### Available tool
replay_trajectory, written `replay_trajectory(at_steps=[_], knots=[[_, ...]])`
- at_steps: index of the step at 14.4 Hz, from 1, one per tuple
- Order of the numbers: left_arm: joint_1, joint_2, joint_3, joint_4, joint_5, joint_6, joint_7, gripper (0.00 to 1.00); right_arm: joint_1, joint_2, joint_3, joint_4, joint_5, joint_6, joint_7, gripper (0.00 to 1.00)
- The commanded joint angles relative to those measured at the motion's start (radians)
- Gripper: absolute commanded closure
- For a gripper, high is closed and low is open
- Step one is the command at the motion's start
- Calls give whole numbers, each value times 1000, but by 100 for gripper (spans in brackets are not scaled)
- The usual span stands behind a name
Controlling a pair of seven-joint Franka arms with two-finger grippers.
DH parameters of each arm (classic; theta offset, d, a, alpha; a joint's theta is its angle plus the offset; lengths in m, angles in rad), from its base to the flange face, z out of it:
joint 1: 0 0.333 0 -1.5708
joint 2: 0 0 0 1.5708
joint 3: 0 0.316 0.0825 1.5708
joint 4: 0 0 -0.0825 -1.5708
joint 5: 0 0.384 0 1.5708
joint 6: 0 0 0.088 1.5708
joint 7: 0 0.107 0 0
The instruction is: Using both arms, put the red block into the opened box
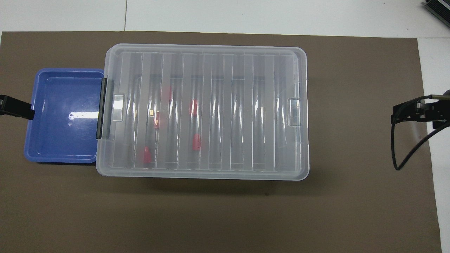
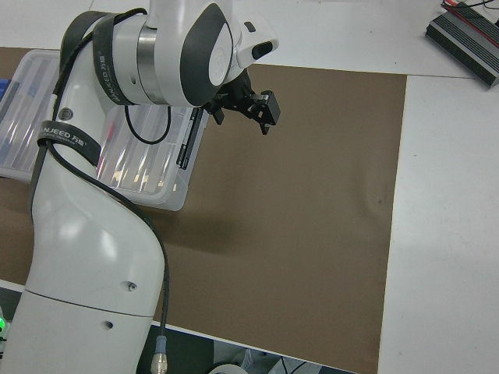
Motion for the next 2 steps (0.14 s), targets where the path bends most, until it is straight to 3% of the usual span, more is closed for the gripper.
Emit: replay_trajectory(at_steps=[1, 2], knots=[[0, -13, 1, -7, 18, -4, 0, 0, -5, -26, 11, -33, 3, 9, -3, 0], [0, -13, 0, -7, 18, -4, 1, 0, -5, -26, 11, -33, 3, 9, -5, 0]])
